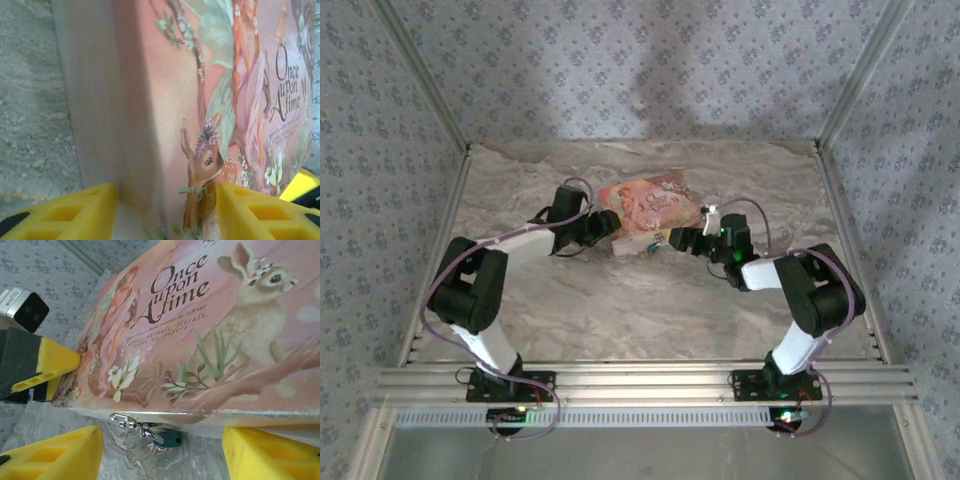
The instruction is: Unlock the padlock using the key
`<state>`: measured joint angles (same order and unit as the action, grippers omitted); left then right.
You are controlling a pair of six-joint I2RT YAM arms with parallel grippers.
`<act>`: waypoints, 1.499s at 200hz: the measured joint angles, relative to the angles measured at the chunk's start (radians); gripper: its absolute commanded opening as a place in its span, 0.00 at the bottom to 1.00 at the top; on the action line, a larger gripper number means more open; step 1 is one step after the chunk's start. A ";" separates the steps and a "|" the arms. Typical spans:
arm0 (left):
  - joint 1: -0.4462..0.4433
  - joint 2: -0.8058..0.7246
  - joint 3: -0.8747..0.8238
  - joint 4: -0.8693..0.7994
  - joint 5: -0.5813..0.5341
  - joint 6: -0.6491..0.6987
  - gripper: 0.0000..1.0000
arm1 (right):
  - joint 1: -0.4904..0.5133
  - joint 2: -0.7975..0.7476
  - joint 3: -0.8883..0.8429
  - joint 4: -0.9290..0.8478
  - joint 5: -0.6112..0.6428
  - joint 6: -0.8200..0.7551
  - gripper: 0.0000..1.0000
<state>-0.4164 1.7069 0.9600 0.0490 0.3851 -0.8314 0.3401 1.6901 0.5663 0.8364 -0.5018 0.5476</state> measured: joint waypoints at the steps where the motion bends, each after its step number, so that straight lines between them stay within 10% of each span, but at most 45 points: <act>1: 0.000 -0.001 -0.002 0.000 -0.001 0.000 0.54 | 0.000 0.001 0.000 0.002 -0.001 0.000 0.66; 300: -0.024 -0.048 -0.054 0.004 -0.016 -0.027 0.53 | 0.082 0.285 -0.012 0.387 -0.140 -0.090 0.57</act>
<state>-0.4408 1.6588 0.9062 0.0532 0.3695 -0.8585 0.4217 1.9751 0.5545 1.2232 -0.6415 0.4576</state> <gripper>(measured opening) 0.536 0.584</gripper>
